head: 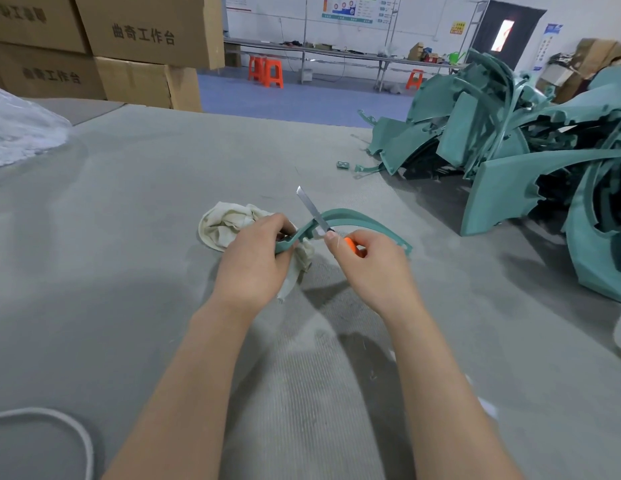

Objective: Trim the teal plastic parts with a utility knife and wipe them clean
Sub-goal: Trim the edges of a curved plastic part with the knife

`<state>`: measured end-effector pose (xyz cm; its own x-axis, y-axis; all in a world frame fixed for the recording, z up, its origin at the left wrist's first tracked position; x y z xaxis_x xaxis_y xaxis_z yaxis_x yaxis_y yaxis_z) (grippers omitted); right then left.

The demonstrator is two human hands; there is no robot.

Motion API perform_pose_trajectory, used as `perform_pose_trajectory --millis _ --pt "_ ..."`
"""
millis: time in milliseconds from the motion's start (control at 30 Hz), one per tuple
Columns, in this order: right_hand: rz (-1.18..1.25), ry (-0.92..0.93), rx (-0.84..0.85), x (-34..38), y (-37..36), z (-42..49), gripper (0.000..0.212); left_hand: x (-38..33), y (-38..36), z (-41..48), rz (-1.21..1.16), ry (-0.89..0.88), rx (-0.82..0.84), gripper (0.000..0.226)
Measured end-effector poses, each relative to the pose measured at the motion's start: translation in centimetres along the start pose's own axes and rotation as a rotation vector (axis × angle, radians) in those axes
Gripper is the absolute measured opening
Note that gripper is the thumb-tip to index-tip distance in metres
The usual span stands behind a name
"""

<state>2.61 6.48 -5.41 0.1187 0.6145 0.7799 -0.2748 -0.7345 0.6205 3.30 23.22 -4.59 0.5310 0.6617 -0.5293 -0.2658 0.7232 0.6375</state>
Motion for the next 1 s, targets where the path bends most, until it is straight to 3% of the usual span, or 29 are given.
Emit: perform_pose_trajectory --millis 567,1000 --pt "0.041 -0.086 -0.078 -1.8 0.3 1.4 0.052 -0.1 0.1 -0.1 0.017 -0.023 -0.010 0.005" --pt "-0.103 -0.385 -0.060 -6.9 1.5 4.0 0.047 0.0 0.1 -0.1 -0.014 0.004 -0.011 0.005"
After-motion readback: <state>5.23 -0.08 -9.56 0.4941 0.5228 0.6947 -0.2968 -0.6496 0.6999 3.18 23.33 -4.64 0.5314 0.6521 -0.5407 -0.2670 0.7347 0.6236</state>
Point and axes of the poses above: each hand's wrist, its own z-axis towards the middle knuckle, its own y-axis out of the back of the hand, x = y × z, the point moved 8 cm from there along z, towards the middle knuckle, and after that the axes turned 15 degrees about -y, right-handed, at the moved point
